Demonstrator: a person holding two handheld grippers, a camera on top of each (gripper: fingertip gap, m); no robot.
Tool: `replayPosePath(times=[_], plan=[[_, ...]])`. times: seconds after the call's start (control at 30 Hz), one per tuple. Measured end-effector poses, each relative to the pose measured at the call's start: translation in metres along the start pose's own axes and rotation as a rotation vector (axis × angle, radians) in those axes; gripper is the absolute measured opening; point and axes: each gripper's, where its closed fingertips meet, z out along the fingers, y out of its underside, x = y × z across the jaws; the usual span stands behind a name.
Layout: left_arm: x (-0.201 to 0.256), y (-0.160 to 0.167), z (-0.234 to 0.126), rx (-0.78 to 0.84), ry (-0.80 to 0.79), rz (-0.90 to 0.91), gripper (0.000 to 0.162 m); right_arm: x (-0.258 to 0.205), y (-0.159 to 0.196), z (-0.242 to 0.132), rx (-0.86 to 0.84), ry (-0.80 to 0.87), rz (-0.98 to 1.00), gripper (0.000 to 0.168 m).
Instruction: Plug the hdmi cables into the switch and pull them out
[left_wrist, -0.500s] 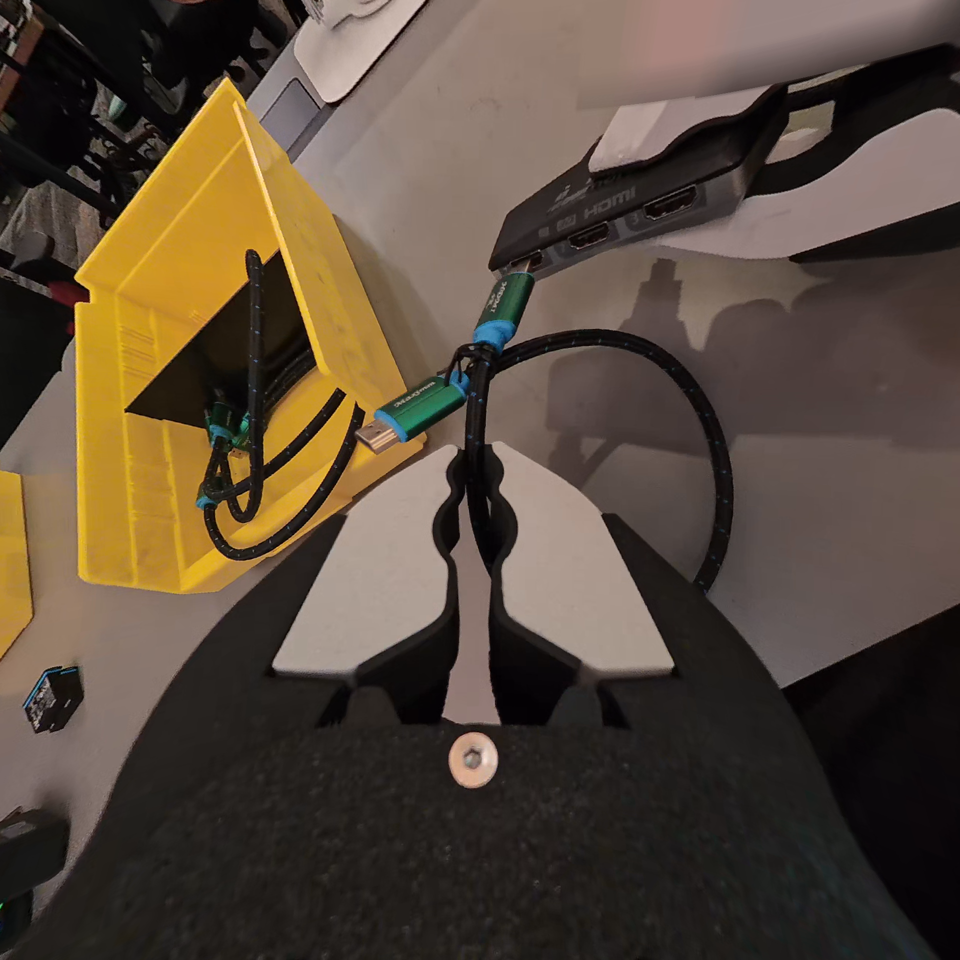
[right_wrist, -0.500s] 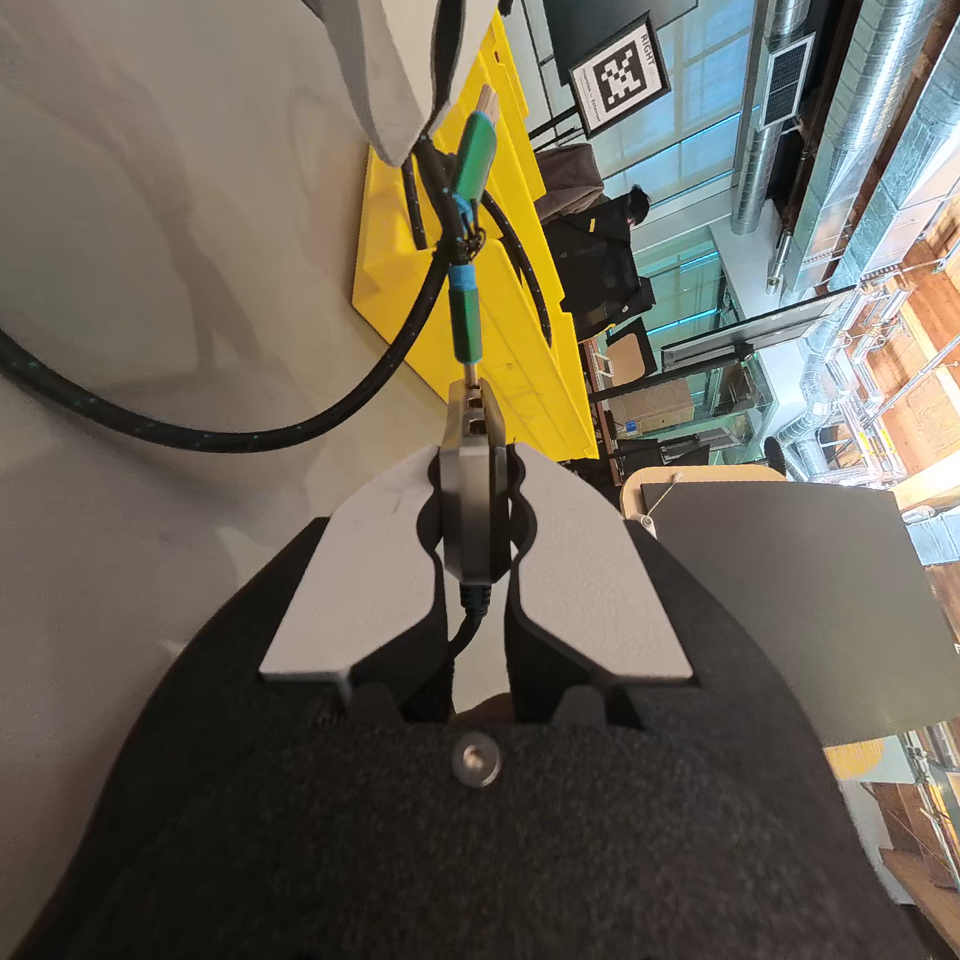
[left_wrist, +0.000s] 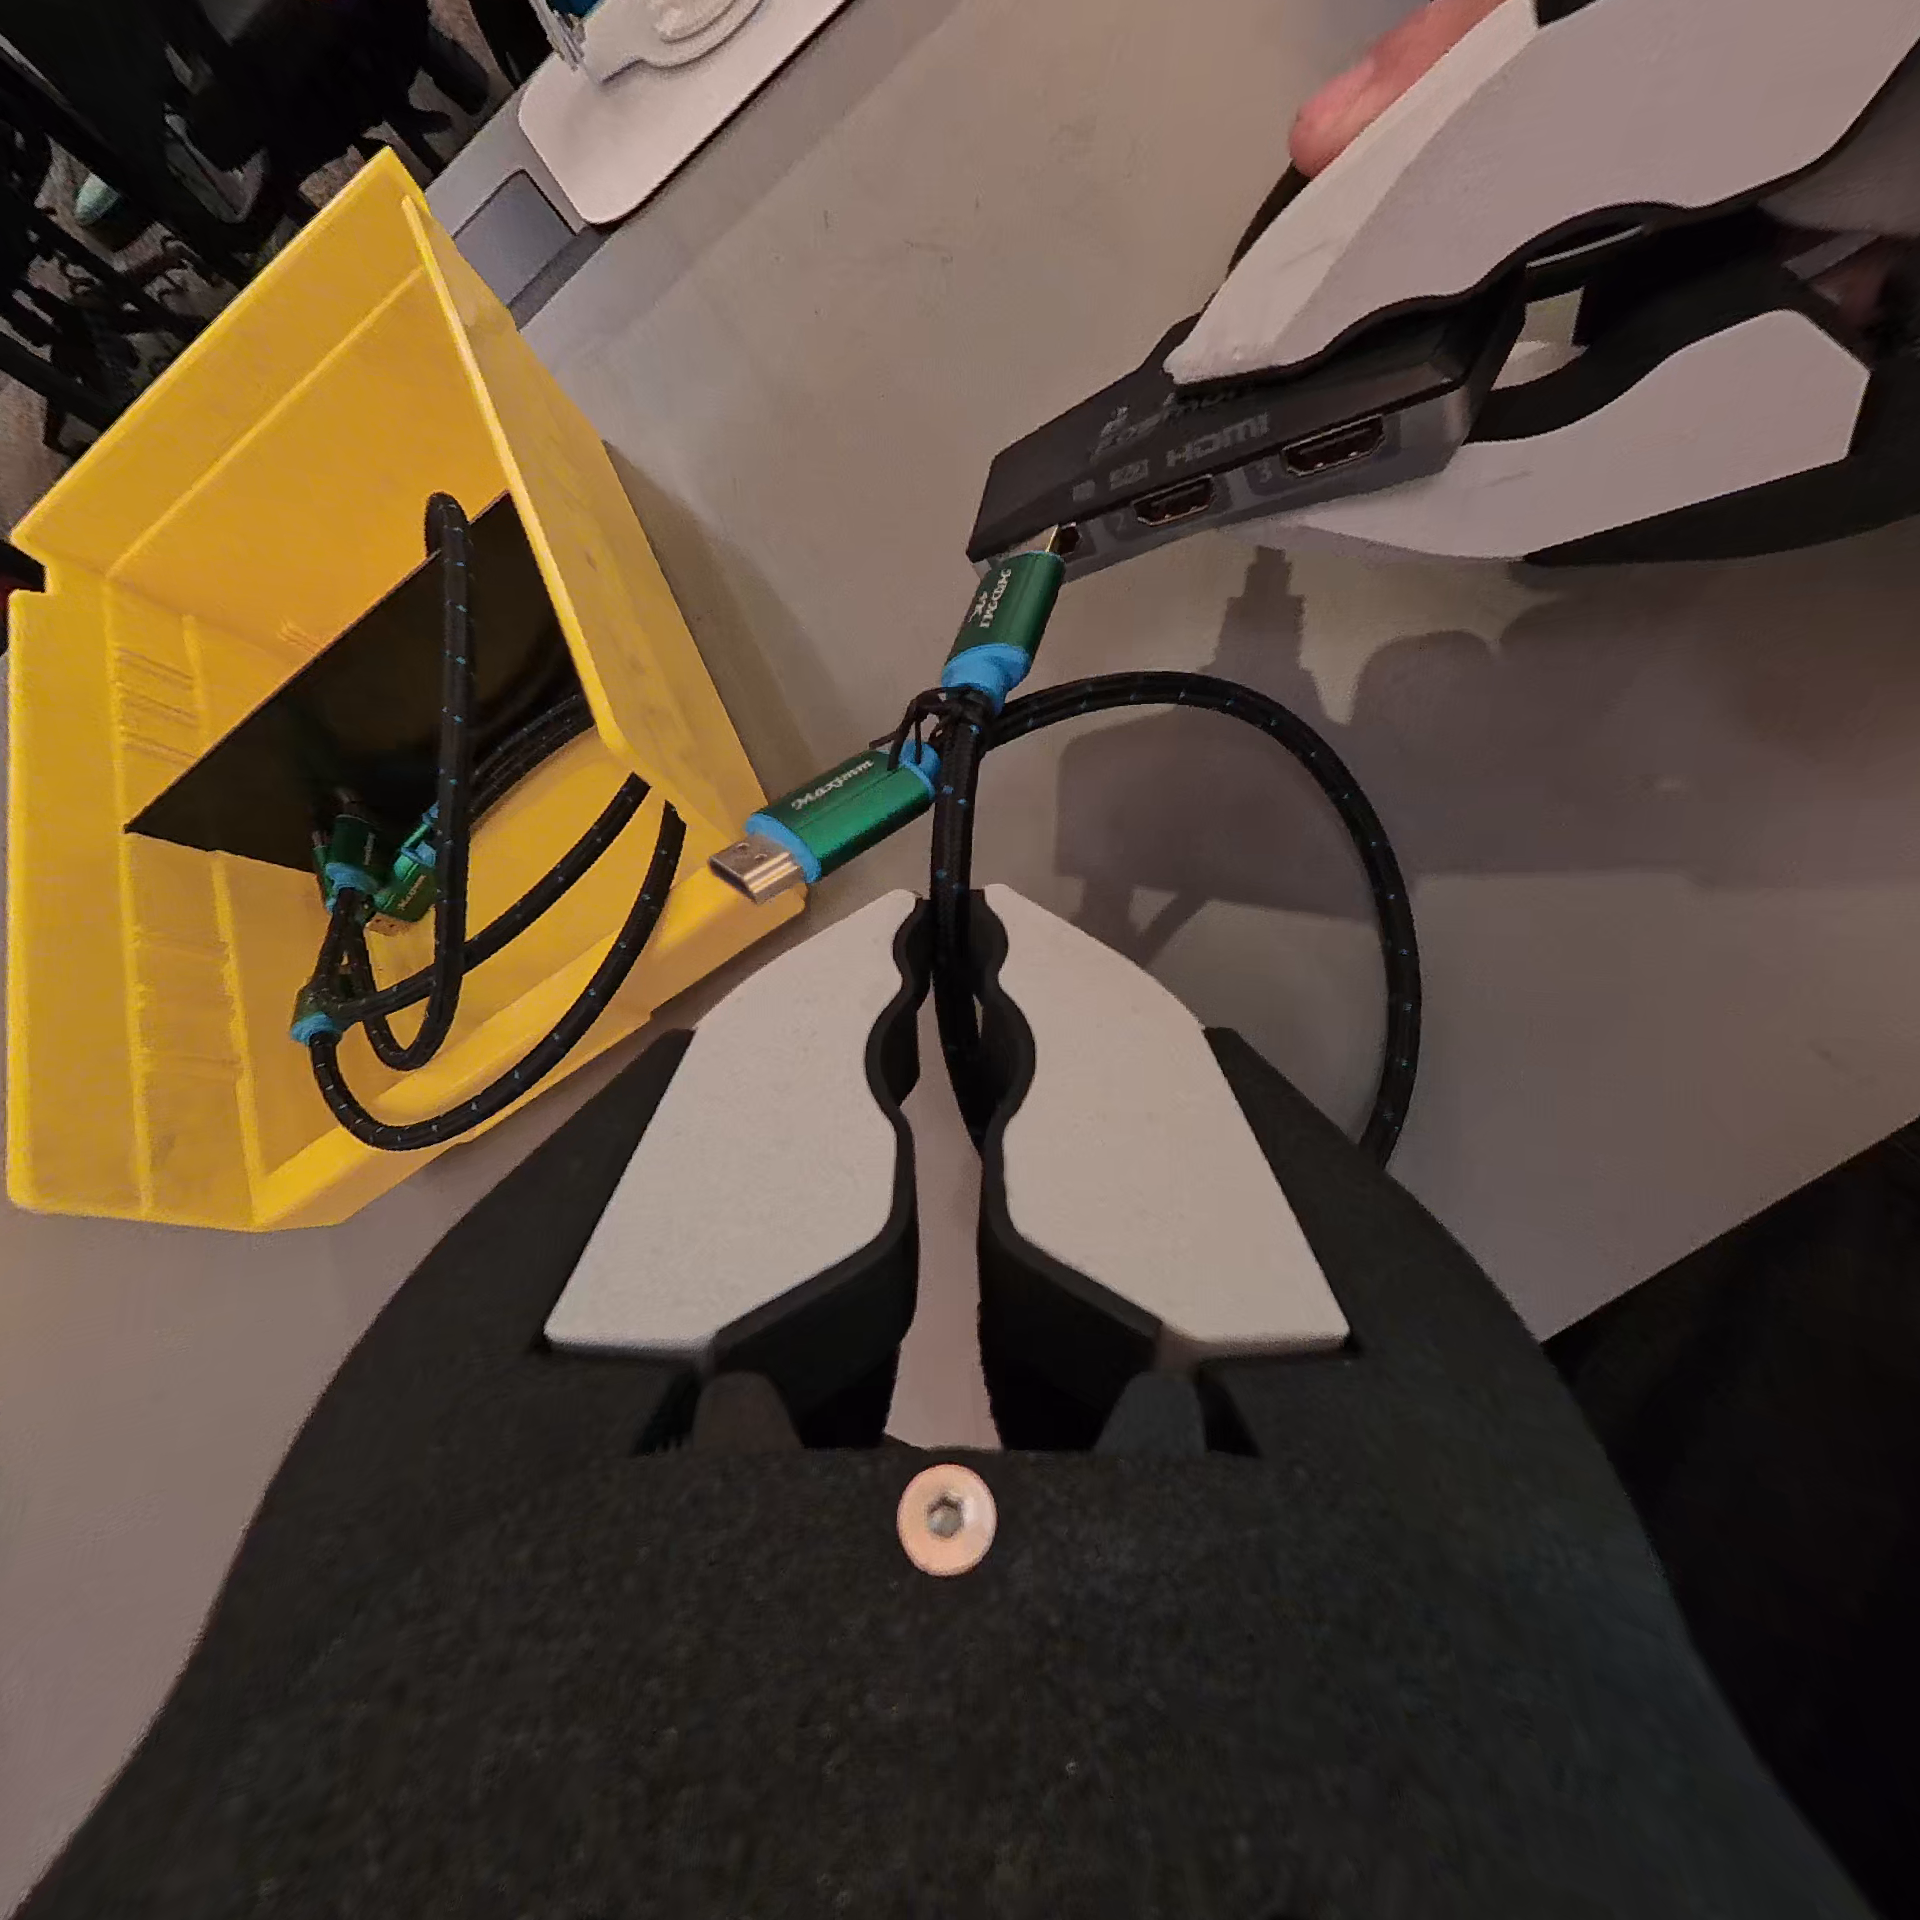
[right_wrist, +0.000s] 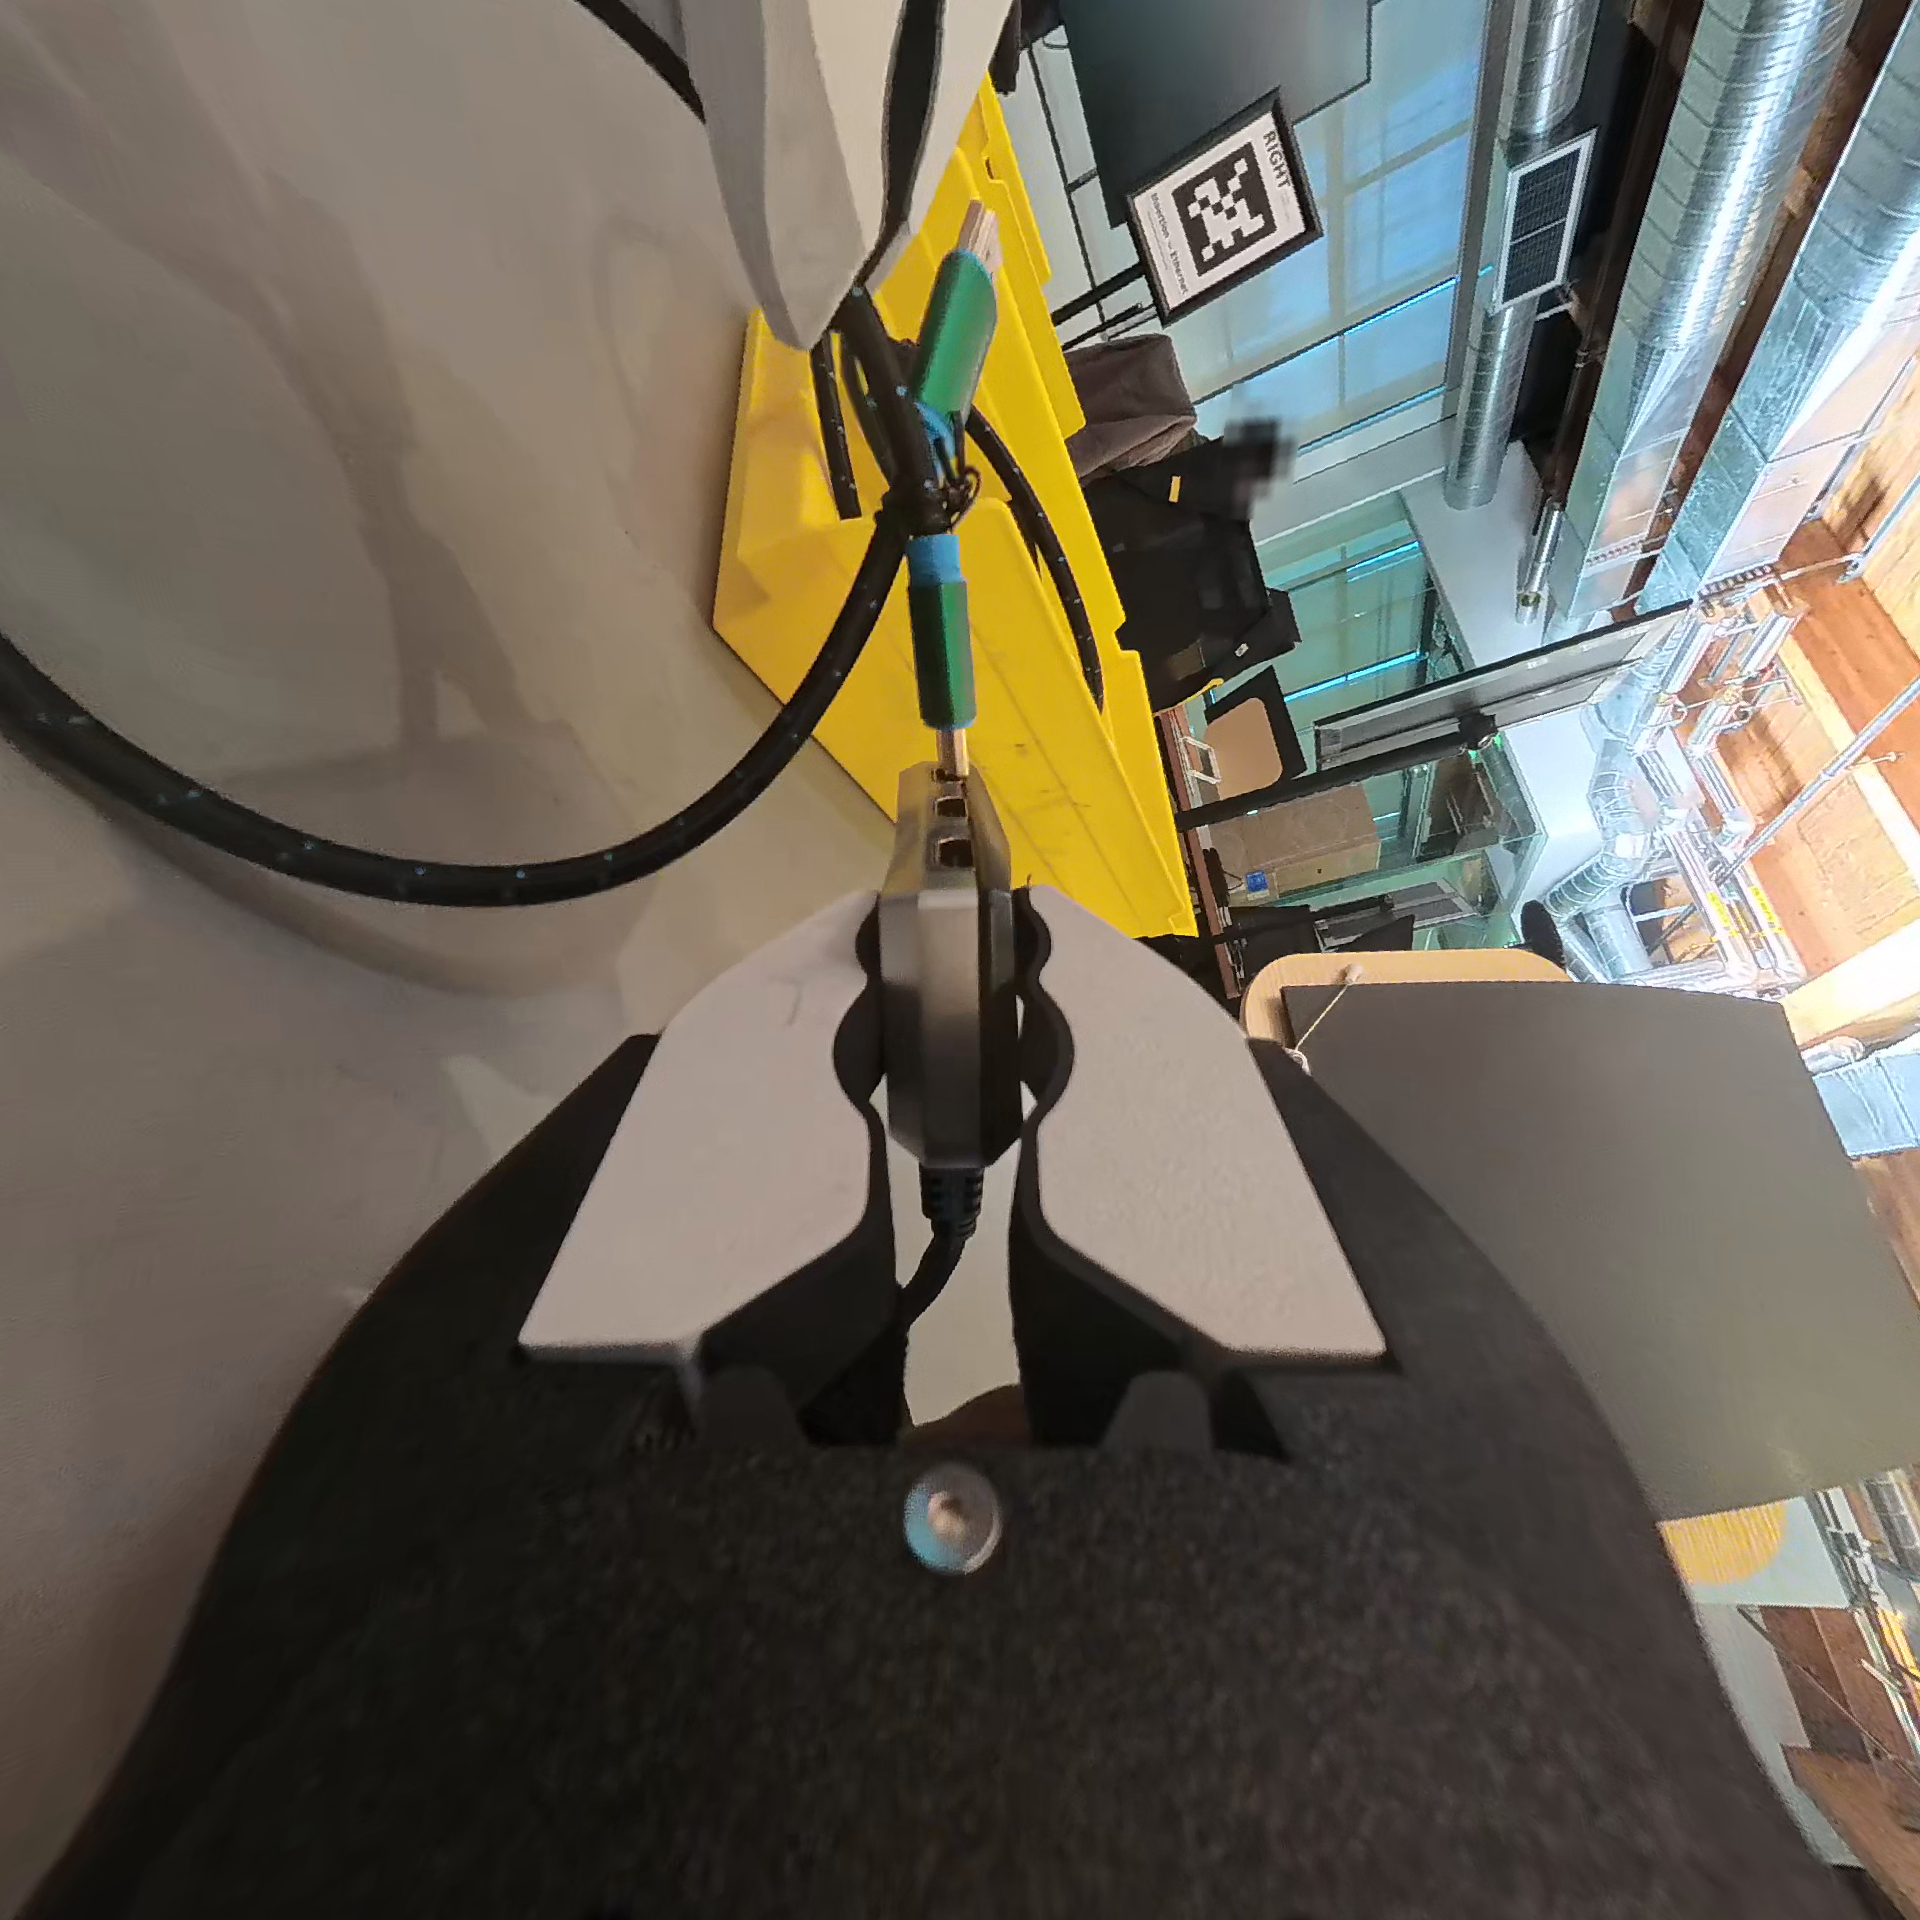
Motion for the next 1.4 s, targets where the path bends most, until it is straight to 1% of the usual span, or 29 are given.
replayPosePath(times=[0.2,0.37,0.5,0.63,0.7,0.83,0.9,1.03,1.13,1.27,1.4], plan=[[0.003,0.002,0.0,0.007,0.052,-0.004,0.006,0.0,-0.001,-0.002,0.025,0.01,-0.003,0.021],[0.002,0.002,0.0,0.0,0.053,0.0,0.006,0.0,-0.002,-0.002,0.031,0.014,-0.004,0.021],[-0.002,0.005,0.003,-0.043,0.015,0.003,0.006,0.002,-0.003,-0.004,0.048,0.02,-0.001,0.021],[0.0,0.003,0.003,-0.042,0.019,0.015,0.006,0.002,-0.001,-0.003,0.041,0.025,0.002,0.021],[-0.001,0.002,0.003,-0.042,-0.011,0.045,0.006,0.003,-0.001,-0.003,0.035,0.029,-0.005,0.021],[-0.007,0.003,0.001,-0.084,-0.163,0.233,0.006,0.0,-0.003,-0.002,0.036,0.022,-0.007,0.021],[-0.007,0.003,0.002,-0.089,-0.183,0.243,0.006,0.0,-0.003,-0.002,0.036,0.02,-0.006,0.021],[-0.006,0.001,0.002,-0.077,-0.2,0.228,0.006,0.0,-0.003,-0.001,0.032,0.023,-0.005,0.021],[0.0,-0.002,0.003,-0.053,-0.17,0.181,0.006,-0.002,-0.002,-0.001,0.033,0.019,-0.012,0.02],[0.003,0.0,0.005,-0.003,-0.076,0.05,0.006,-0.003,-0.004,-0.004,0.064,0.007,-0.02,0.02],[0.009,-0.005,0.0,0.103,0.077,-0.11,0.006,0.0,-0.004,-0.004,0.073,-0.005,-0.009,0.021]])
